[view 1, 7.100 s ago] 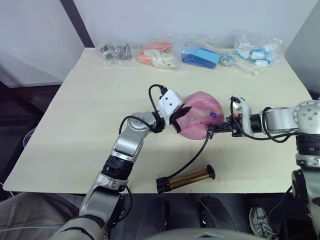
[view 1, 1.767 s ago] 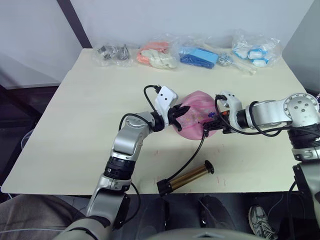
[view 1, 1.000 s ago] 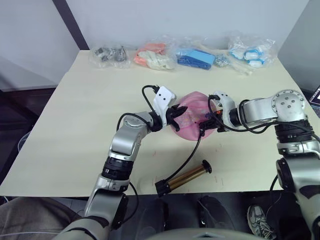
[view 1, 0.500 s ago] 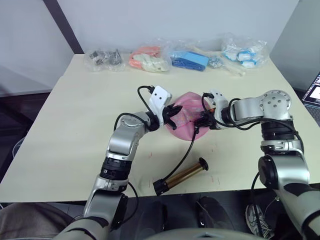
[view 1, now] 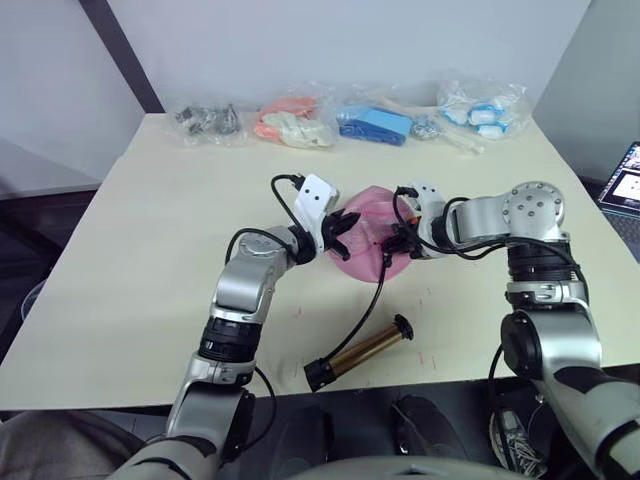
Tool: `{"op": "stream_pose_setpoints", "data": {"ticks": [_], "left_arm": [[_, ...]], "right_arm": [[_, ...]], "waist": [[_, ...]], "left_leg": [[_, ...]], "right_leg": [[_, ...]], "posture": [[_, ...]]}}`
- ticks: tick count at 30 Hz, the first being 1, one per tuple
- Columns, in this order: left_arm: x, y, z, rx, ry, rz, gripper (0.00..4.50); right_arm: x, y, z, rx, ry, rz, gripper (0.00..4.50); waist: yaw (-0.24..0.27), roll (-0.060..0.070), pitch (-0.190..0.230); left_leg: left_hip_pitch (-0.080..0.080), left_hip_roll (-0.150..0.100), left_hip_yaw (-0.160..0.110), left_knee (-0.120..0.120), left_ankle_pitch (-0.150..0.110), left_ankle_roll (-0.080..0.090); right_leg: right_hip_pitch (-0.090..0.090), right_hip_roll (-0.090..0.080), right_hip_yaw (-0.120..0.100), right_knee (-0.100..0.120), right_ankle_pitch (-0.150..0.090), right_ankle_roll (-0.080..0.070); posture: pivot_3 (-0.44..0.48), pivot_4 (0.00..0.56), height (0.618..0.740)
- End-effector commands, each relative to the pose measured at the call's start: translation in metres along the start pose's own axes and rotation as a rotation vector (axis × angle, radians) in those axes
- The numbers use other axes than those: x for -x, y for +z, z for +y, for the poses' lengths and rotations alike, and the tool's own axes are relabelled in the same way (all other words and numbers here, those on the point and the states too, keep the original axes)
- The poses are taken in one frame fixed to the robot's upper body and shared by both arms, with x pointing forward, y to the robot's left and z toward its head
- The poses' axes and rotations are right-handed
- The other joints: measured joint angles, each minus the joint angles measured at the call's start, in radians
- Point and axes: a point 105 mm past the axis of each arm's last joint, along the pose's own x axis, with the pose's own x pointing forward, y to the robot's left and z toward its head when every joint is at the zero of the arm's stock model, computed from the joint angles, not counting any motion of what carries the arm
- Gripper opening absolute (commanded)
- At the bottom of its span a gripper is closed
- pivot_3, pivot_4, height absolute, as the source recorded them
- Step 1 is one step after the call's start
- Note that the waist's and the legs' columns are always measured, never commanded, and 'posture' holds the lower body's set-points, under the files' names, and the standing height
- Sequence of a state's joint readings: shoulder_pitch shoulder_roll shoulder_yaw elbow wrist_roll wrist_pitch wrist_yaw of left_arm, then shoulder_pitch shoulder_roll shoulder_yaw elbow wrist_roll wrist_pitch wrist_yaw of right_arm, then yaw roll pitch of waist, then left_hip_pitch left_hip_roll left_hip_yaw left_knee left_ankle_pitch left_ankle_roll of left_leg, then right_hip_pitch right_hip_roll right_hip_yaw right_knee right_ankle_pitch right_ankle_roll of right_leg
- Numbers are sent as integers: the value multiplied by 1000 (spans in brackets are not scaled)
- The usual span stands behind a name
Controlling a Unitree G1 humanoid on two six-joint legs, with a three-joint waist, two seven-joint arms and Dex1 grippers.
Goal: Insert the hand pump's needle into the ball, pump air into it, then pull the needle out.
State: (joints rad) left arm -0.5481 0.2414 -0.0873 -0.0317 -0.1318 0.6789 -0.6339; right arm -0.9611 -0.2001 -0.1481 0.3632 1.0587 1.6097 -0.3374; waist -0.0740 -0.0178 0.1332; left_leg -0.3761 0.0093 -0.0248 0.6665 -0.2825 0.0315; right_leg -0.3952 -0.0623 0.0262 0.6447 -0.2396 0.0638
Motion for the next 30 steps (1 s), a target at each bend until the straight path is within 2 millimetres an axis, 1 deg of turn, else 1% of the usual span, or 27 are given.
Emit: {"op": "stream_pose_setpoints", "data": {"ticks": [1, 7, 12, 16, 17, 20, 24, 30], "left_arm": [[-20, -31, -68, 75, -281, 104, 43], [-18, -34, -70, 79, -285, 106, 43], [-18, -34, -69, 82, -280, 105, 43], [-17, -35, -68, 85, -276, 104, 43], [-17, -35, -68, 85, -274, 104, 43], [-16, -35, -67, 84, -270, 103, 43], [-15, -35, -67, 82, -271, 104, 43], [-14, -35, -67, 80, -267, 103, 43]], "right_arm": [[-11, 3, 46, 85, 114, 27, 323], [-18, 2, 49, 78, 107, 49, 323], [-25, -4, 53, 84, 113, 72, 323], [-30, -9, 59, 93, 129, 87, 323], [-31, -11, 60, 95, 132, 93, 323], [-35, -16, 63, 96, 142, 107, 323], [-38, -19, 65, 93, 152, 119, 323], [-43, -23, 65, 80, 149, 140, 323]], "waist": [[-1, 0, -2], [-4, -1, -8], [-5, -4, -12], [-7, -4, -13], [-7, -4, -13], [-9, -4, -13], [-12, -4, -13], [-15, -4, -13]], "left_leg": [[0, 0, 0, 0, 0, 0], [4, 2, 0, -3, 0, 0], [17, 2, -1, -14, 0, 0], [19, 3, -3, -16, 0, 0], [22, 3, -5, -18, 0, 0], [24, 3, -5, -19, 0, 0], [25, 4, -5, -20, 0, 0], [30, 8, -3, -24, 0, 0]], "right_leg": [[0, 1, 0, 0, 0, 0], [1, 3, 2, -2, 0, -1], [10, 5, 5, -6, -2, -4], [10, 8, 5, -6, -2, -5], [11, 10, 6, -6, -3, -6], [12, 10, 6, -6, -3, -7], [12, 10, 7, -6, -3, -7], [16, 13, 9, -8, -5, -5]], "posture": [[0, 150, 736], [0, 150, 736], [0, 150, 736], [0, 150, 736], [0, 150, 736], [0, 150, 736], [0, 150, 736], [0, 150, 736]]}}
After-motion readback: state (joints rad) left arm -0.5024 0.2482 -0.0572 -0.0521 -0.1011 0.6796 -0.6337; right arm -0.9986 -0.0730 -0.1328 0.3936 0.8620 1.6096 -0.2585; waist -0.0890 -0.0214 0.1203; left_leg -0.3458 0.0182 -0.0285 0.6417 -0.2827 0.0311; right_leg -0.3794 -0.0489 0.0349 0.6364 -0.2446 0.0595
